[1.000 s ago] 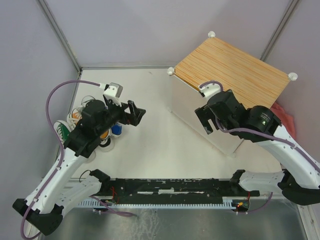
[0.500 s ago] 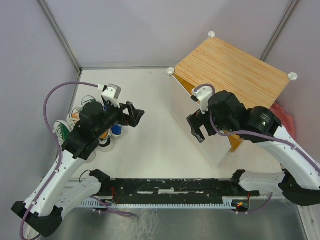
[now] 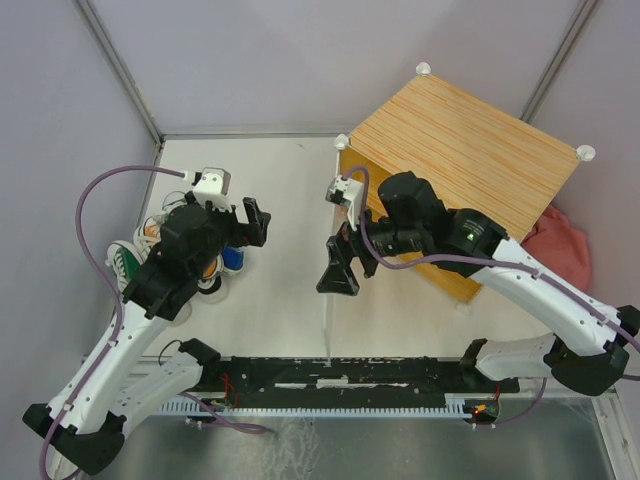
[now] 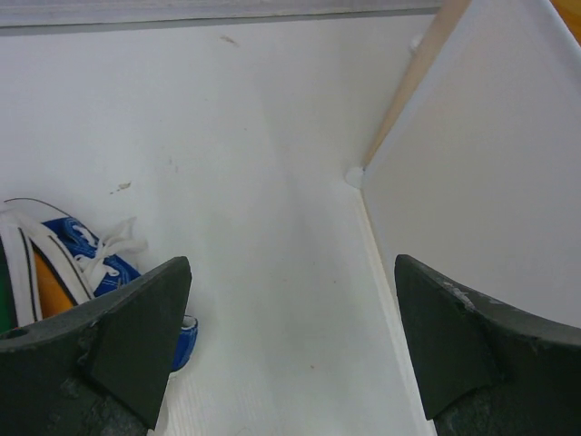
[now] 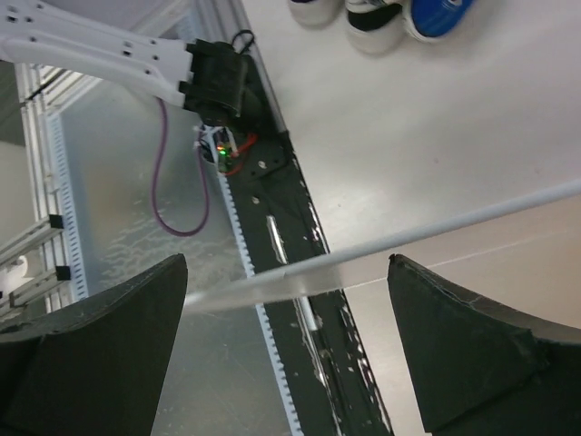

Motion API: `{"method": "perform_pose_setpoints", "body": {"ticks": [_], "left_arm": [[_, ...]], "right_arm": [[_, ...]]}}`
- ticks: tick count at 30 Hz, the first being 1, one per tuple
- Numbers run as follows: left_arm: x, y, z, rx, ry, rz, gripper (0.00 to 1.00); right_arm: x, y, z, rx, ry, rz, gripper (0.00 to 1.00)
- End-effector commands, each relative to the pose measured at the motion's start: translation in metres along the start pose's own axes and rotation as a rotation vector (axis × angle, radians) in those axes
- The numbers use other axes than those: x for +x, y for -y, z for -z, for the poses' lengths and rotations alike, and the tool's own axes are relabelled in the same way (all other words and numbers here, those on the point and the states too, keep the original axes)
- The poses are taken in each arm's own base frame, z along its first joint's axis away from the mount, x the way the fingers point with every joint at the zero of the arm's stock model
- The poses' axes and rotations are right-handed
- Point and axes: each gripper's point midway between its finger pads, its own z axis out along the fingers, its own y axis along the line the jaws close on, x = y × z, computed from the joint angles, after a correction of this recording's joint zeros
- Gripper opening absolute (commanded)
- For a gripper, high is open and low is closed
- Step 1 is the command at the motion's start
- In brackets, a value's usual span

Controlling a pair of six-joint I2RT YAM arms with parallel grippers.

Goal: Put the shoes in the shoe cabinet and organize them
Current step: Open the shoe cabinet at the center of the board.

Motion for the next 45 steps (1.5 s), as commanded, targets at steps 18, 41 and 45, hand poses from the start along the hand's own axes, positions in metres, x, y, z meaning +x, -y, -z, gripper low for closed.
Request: {"method": "perform_pose_setpoints", "body": {"ticks": [18,41,45], "left_arm": [[-0.002,-0.100,0.007,-0.599,0.117,0.080,0.99],[0.048,-0.175,0.060,-0.890,0.098,0.274,0.90],[0.058,-0.176,0.056,-0.888,0.096,0.293,0.88]], "right_arm": [[0.015,0.093,0.009,0.503,0.022,0.080,0.99],[0.033,0.092,-0.032,0.392,-0.072,0.105,0.99],[0.036,0.095,-0.027,0.406,-0.069,0.111,0.99]]}}
